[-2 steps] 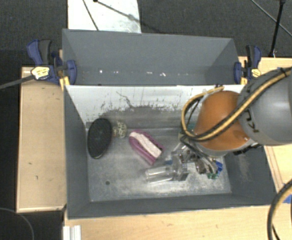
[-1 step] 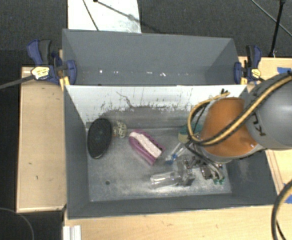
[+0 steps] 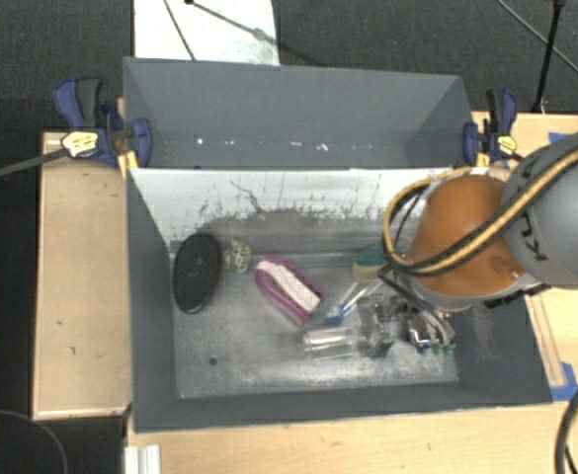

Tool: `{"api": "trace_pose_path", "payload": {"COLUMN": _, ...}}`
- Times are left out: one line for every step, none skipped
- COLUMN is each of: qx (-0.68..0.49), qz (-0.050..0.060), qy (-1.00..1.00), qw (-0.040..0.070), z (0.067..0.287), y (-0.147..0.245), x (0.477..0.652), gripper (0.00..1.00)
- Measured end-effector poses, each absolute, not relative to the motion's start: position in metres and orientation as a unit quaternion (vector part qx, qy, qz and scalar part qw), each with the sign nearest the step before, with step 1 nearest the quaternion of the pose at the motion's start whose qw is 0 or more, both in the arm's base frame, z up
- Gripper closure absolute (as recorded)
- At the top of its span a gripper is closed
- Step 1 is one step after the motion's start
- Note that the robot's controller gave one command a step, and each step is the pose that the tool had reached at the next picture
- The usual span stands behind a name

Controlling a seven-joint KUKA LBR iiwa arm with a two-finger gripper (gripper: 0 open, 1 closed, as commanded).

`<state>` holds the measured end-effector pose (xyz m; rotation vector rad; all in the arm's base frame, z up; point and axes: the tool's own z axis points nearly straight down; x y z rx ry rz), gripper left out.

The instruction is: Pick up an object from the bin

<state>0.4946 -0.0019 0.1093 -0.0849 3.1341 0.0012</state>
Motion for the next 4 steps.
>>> {"api": "trace_pose_path", "payload": {"qx": -0.04, "qz": 0.0, "qy": 0.999, "qw": 0.006, "z": 0.235, "y": 0.0, "x": 0.498, "gripper": 1.0}}
{"api": "trace_pose_path", "payload": {"qx": -0.04, "qz": 0.0, "qy": 0.999, "qw": -0.003, "z": 0.151, "y": -0.019, "x": 0.495, "gripper": 1.0}}
{"api": "trace_pose_path", "payload": {"qx": 0.004, "qz": -0.002, "qy": 1.0, "qw": 0.002, "z": 0.14, "y": -0.101, "x": 0.502, "gripper": 1.0}}
{"api": "trace_pose_path", "payload": {"qx": 0.0, "qz": 0.0, "qy": 1.0, "qw": 0.002, "z": 0.14, "y": -0.096, "x": 0.503, "gripper": 1.0}}
